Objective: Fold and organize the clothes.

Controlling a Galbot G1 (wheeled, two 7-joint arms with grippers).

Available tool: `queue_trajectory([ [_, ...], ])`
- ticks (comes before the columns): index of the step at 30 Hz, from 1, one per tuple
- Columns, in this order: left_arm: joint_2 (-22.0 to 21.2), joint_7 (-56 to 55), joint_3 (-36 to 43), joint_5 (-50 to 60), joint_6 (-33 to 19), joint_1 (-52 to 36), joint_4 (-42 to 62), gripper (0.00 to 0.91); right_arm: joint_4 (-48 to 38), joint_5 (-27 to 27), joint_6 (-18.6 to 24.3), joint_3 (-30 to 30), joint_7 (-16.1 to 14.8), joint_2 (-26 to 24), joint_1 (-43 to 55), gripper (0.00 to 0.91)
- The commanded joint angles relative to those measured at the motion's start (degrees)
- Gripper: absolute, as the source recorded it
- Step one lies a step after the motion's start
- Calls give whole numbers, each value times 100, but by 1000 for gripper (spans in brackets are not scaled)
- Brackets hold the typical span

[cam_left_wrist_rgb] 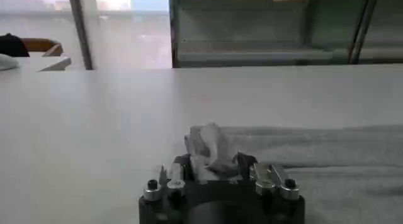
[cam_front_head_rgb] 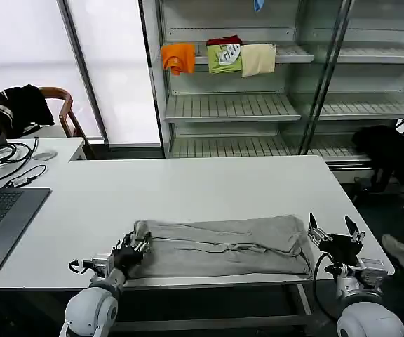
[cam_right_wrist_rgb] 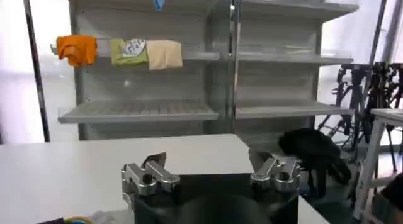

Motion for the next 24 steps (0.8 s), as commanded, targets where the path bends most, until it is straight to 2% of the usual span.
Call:
queue_trajectory([
  [1, -85, 83, -67, -24, -296, 20, 95, 10, -135, 13, 3, 23, -7, -9, 113, 907],
  [8, -78, 52, -164, -71, -608, 21, 117, 0, -205, 14, 14, 26, -8, -8, 155, 907],
  [12, 65, 31, -426, -135, -674, -28, 45, 0, -219, 14, 11, 31, -5, -10, 185, 907],
  [15, 382, 48, -857, -229, -689, -68, -25, 0, -209, 15, 6, 17, -6, -16, 206, 907],
  [19, 1064, 138, -1552, -410, -726, -34, 24, 0, -212, 18, -22, -1, -11, -10, 284, 907],
  [24, 2194, 254, -2405, -600, -943, 106, 581, 0, -214, 32, -66, -9, -24, -24, 351, 907],
])
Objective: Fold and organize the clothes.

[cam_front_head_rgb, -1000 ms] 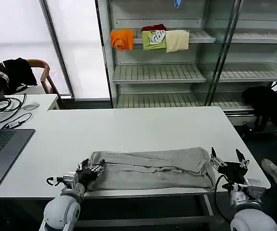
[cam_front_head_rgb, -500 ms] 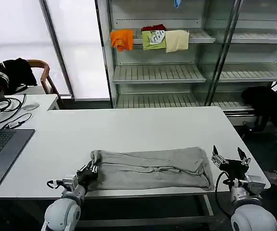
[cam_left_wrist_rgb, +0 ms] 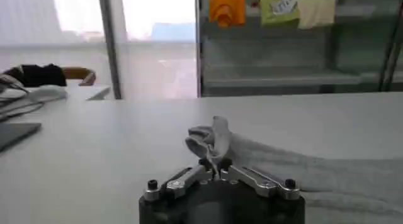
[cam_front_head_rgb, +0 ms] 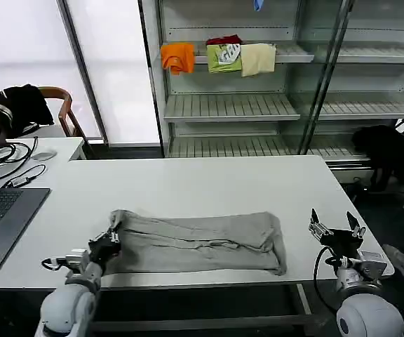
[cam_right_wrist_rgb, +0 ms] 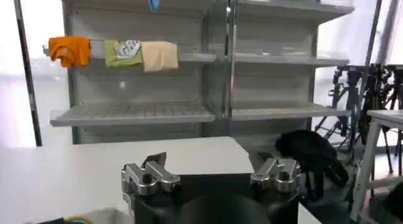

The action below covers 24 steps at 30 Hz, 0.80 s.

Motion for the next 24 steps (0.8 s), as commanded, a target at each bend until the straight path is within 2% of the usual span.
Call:
queue_trajectory([
  [1, 1930, 160, -1742, -371, -359, 146, 693, 0, -7, 13, -26, 0, -16, -23, 73, 907],
  [5, 2505, 185, -2111, -444, -506, 63, 1416, 0, 23, 68, -33, 17, -16, -35, 75, 907],
  [8, 2615, 209, -2215, -454, -516, 78, 1485, 0, 52, 87, -37, 34, -11, -37, 58, 907],
  [13, 2207, 165, -1882, -407, -355, 283, 491, 0, 99, 107, -61, 61, 0, -13, 24, 907],
  [19, 1479, -70, -725, -137, 25, 306, -637, 0, 203, 104, -50, 168, 7, -6, -187, 907],
  [24, 1184, -240, 304, 132, 341, 182, -1104, 0, 285, 119, 21, 319, 9, 14, -457, 907],
])
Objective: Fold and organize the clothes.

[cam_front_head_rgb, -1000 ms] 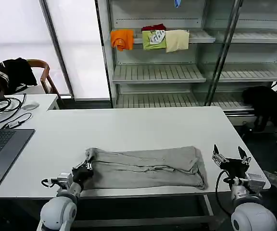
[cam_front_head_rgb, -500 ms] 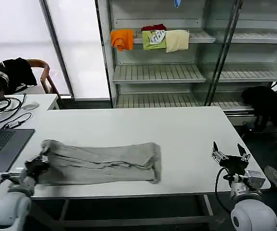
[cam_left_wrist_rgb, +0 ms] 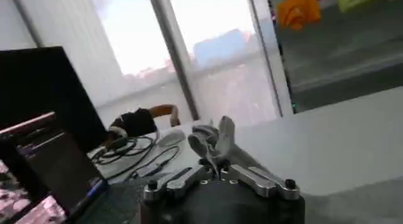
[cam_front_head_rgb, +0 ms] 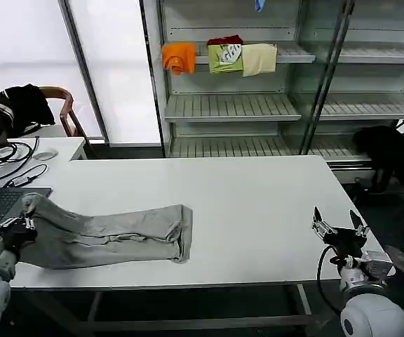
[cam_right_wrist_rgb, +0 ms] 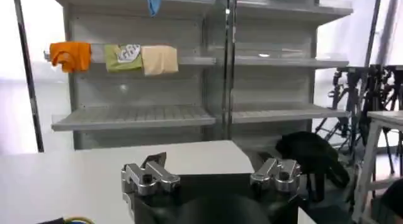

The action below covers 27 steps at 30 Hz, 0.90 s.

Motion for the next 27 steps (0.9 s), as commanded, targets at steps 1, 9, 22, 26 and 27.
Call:
queue_trajectory([
  [1, -550, -305, 1735, 371, 595, -136, -1329, 0, 94, 26, 59, 177, 7, 31, -350, 907],
  [9, -722, -442, 2638, 492, 855, -464, -1182, 0, 95, 9, 141, 241, 28, 94, -538, 907],
  [22, -897, -663, 3608, 468, 972, -1097, -885, 0, -40, -147, 187, 186, 22, 251, -614, 907],
  [26, -956, -702, 3787, 478, 976, -1322, -740, 10, -53, -172, 200, 167, 15, 301, -630, 907],
  [27, -969, -695, 3843, 483, 977, -1381, -683, 0, -63, -182, 202, 158, 10, 322, -630, 907],
])
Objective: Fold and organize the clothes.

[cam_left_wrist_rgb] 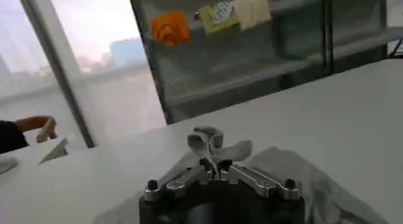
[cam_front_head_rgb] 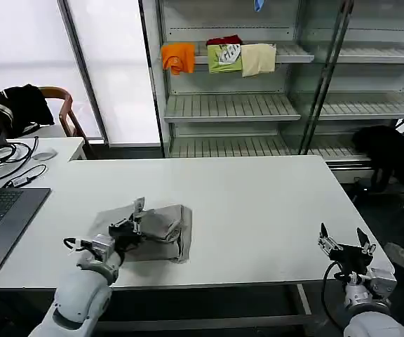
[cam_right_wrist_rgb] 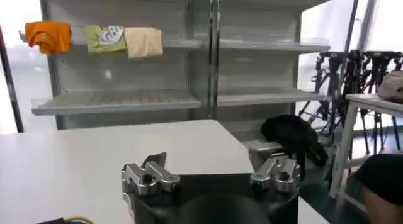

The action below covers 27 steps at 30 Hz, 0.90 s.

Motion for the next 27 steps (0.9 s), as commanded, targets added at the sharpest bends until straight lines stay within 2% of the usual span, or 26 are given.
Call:
queue_trajectory([
  [1, -180, -100, 954, 51, 107, -619, 253, 0, -44, -49, 29, -5, -10, 73, -64, 907],
  [8, -470, -74, 1261, 161, 107, -898, 664, 0, -79, -117, 79, -77, -12, 109, -116, 907],
  [21, -685, 25, 1357, 302, 99, -1168, 1207, 10, -231, -207, 188, -215, -15, 177, -132, 907],
  [22, -694, 17, 1362, 316, 99, -1152, 1203, 554, -232, -208, 188, -219, -18, 172, -120, 907],
  [23, -706, 18, 1362, 342, 97, -1142, 1206, 907, -236, -209, 185, -229, -19, 171, -110, 907],
  [27, -823, 18, 1354, 163, 67, -1131, 1221, 907, -279, -290, 201, -324, -30, 196, -102, 907],
])
